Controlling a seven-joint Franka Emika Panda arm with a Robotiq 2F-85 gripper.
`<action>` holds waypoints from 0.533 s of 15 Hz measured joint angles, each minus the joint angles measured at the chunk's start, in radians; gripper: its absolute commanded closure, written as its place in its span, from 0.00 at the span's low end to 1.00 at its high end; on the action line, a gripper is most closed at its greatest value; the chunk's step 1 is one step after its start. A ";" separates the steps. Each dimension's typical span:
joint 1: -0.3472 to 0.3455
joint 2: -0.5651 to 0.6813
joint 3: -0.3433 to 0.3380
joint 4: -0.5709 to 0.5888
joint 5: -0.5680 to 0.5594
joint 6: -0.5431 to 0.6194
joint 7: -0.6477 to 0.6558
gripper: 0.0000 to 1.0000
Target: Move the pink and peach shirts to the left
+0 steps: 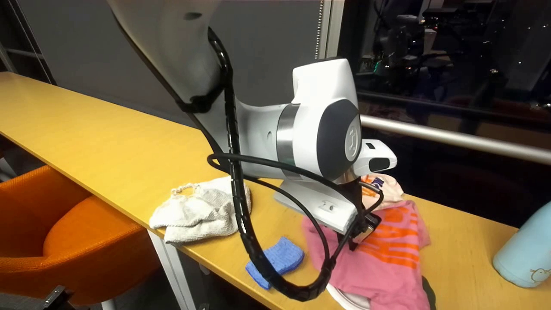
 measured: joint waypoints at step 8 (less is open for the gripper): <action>0.062 -0.054 -0.033 0.015 0.004 -0.002 0.005 0.99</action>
